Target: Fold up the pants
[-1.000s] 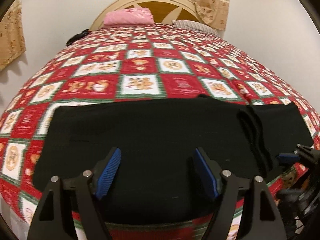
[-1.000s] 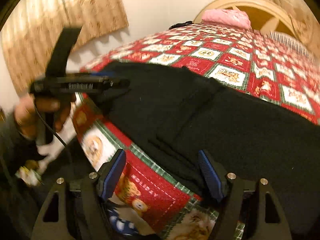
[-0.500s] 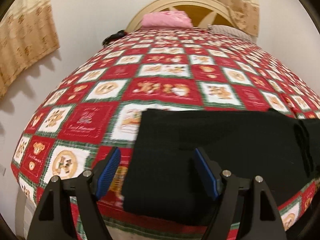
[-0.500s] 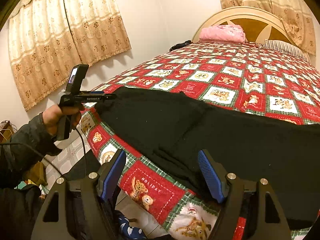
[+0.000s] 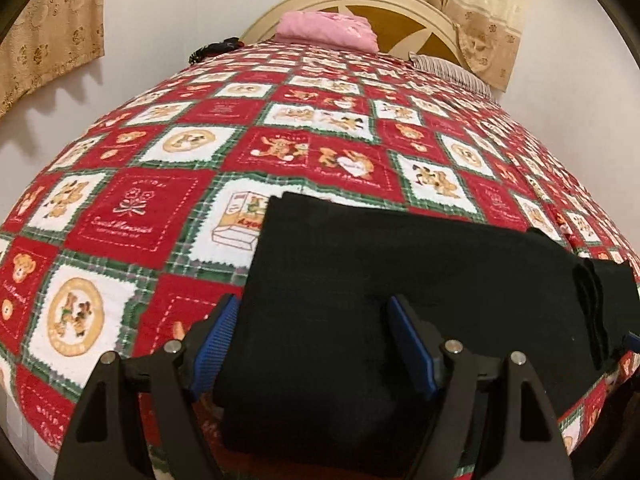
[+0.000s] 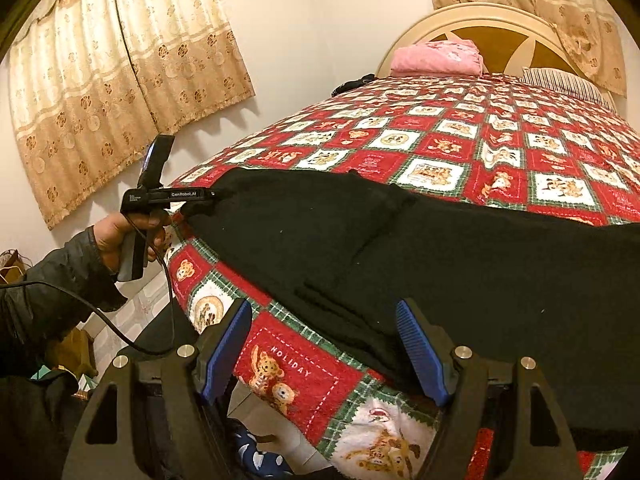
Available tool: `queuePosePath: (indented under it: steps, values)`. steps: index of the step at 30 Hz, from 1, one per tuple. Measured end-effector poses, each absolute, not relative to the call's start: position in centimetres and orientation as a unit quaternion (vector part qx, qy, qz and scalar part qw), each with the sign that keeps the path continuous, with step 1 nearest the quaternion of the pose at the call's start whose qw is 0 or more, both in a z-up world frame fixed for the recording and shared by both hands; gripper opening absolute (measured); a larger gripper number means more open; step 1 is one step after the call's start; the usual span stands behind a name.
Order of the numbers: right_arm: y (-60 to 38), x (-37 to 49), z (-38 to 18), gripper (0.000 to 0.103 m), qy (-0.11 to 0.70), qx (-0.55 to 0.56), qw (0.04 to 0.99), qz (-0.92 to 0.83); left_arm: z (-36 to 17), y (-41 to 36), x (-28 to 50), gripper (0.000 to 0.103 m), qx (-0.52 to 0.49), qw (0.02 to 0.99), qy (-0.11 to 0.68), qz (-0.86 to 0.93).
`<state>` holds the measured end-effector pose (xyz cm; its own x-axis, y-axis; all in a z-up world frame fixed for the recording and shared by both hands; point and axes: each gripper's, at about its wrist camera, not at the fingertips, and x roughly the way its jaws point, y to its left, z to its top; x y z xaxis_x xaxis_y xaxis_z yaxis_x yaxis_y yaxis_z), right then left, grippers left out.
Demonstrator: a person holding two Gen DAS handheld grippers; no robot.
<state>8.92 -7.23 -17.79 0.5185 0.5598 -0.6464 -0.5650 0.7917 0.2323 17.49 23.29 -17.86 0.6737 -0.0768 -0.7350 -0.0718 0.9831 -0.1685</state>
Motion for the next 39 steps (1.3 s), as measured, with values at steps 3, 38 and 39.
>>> queuePosePath:
  steps: [3, 38, 39]
  values:
    - [-7.3, 8.8, -17.9, 0.076, 0.369, -0.001, 0.872, 0.322, -17.8, 24.0, 17.6, 0.070, -0.112, 0.908, 0.404, -0.003]
    - [-22.2, 7.3, -13.4, 0.076, 0.325, 0.064, 0.932, 0.147, -1.6, 1.5, 15.2, 0.024, -0.088, 0.888, 0.331, -0.306]
    - [-23.0, 7.4, -13.5, 0.076, 0.325, 0.074, 0.932, 0.140, -1.7, 0.4, 15.5, 0.024, -0.081, 0.885, 0.337, -0.310]
